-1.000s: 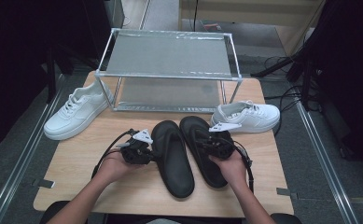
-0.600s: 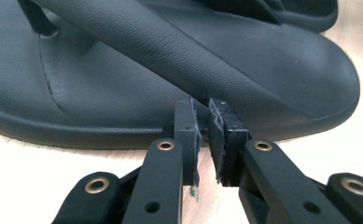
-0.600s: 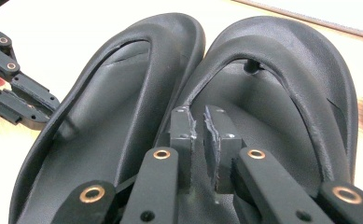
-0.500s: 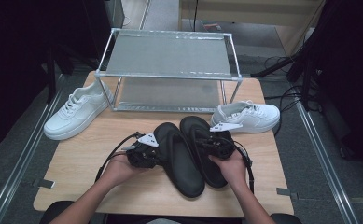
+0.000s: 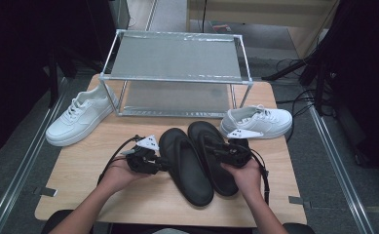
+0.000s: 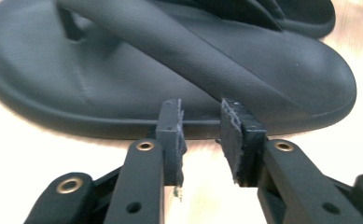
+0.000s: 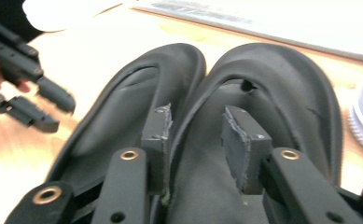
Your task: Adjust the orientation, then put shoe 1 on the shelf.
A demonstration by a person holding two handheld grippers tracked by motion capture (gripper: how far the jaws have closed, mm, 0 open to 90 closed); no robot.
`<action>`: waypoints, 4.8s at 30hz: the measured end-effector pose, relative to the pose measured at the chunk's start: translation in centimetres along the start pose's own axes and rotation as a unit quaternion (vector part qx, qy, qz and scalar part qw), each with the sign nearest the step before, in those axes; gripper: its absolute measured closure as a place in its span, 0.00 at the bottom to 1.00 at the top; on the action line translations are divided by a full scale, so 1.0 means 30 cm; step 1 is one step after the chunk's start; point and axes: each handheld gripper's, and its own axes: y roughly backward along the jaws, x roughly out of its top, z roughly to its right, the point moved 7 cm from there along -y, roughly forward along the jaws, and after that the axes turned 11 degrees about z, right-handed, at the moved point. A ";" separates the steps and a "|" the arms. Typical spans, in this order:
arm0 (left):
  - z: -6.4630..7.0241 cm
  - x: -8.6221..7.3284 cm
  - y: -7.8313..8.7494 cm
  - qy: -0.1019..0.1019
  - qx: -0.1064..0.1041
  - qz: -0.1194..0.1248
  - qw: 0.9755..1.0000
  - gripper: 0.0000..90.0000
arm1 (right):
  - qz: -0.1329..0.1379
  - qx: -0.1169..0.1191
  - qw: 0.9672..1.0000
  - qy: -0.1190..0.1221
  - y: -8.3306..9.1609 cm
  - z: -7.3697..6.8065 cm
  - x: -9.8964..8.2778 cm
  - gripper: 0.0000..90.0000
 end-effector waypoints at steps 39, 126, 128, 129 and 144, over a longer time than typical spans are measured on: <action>-0.138 -0.014 0.096 0.061 0.046 0.035 0.996 0.48 | -0.021 -0.004 1.000 0.022 -0.049 -0.077 -0.071 0.45; -0.134 -0.111 0.222 0.088 0.090 0.054 0.991 0.44 | -0.029 -0.035 0.998 0.048 -0.181 -0.064 0.041 0.84; -0.131 -0.115 0.228 0.086 0.093 0.055 0.990 0.44 | -0.030 -0.034 0.997 0.056 -0.188 -0.062 0.055 0.84; -0.130 -0.116 0.229 0.087 0.093 0.056 0.990 0.44 | -0.026 -0.032 0.997 0.059 -0.193 -0.060 0.066 0.84; -0.110 -0.120 0.223 0.083 0.088 0.053 0.991 0.44 | -0.002 -0.050 0.998 0.032 -0.356 0.024 0.169 0.84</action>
